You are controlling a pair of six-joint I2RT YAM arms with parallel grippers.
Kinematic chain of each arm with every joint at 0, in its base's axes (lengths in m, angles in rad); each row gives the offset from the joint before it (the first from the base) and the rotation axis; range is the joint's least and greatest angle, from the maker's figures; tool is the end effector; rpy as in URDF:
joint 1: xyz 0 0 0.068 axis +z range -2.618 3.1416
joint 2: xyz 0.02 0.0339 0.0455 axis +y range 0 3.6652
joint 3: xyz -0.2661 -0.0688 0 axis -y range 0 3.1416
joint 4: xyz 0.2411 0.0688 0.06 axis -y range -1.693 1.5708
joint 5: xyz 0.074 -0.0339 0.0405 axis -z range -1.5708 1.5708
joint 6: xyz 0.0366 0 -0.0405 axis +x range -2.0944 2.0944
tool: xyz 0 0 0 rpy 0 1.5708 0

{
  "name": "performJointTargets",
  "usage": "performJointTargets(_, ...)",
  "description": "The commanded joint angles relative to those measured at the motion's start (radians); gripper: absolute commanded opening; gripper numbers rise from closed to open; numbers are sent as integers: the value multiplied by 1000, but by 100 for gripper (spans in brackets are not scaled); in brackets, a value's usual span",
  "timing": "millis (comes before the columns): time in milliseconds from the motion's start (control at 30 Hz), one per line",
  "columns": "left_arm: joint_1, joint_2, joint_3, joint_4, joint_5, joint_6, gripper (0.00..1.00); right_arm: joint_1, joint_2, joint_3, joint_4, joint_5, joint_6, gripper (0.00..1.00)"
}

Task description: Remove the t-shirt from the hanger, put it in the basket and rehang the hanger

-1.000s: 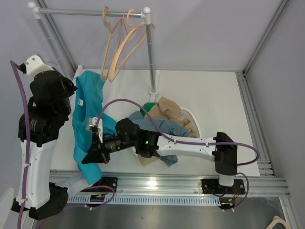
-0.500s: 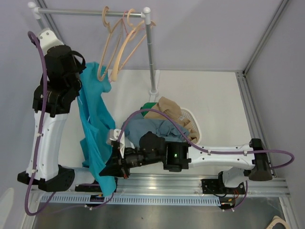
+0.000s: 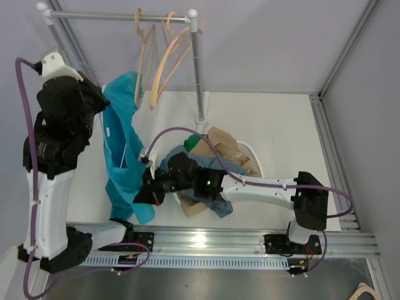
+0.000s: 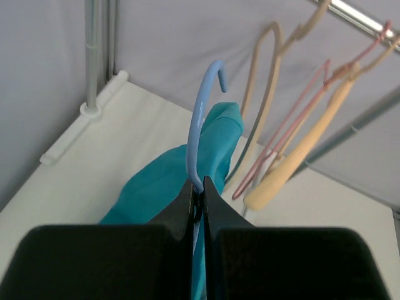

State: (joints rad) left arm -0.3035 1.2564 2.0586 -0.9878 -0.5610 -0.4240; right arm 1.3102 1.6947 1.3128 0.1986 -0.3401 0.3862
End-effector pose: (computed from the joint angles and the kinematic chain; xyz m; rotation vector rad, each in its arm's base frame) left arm 0.1636 -0.0308 0.5622 -0.5022 1.6533 -0.0436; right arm 0.0927 0.3951 0.3236 -1.1428 1.6568 1.4692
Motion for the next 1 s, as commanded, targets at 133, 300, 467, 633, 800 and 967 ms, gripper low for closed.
performJointTargets(133,-34,-181,-152,133,-16,-4,0,-26,115,299,-122,-177,-13,0)
performJointTargets(300,-32,-114,-150,190,-62,7,1,84,175,400,-107,-193,23,0)
performJointTargets(467,-34,-5,-79,290,-103,51,1,142,223,401,-88,-217,62,0)
performJointTargets(633,-34,80,43,250,-76,56,1,144,215,307,-61,-181,74,0)
performJointTargets(800,-34,28,32,180,-5,54,1,98,143,217,-30,-157,57,0)
performJointTargets(967,-34,-119,-83,144,42,87,1,49,22,134,-89,-80,-41,0)
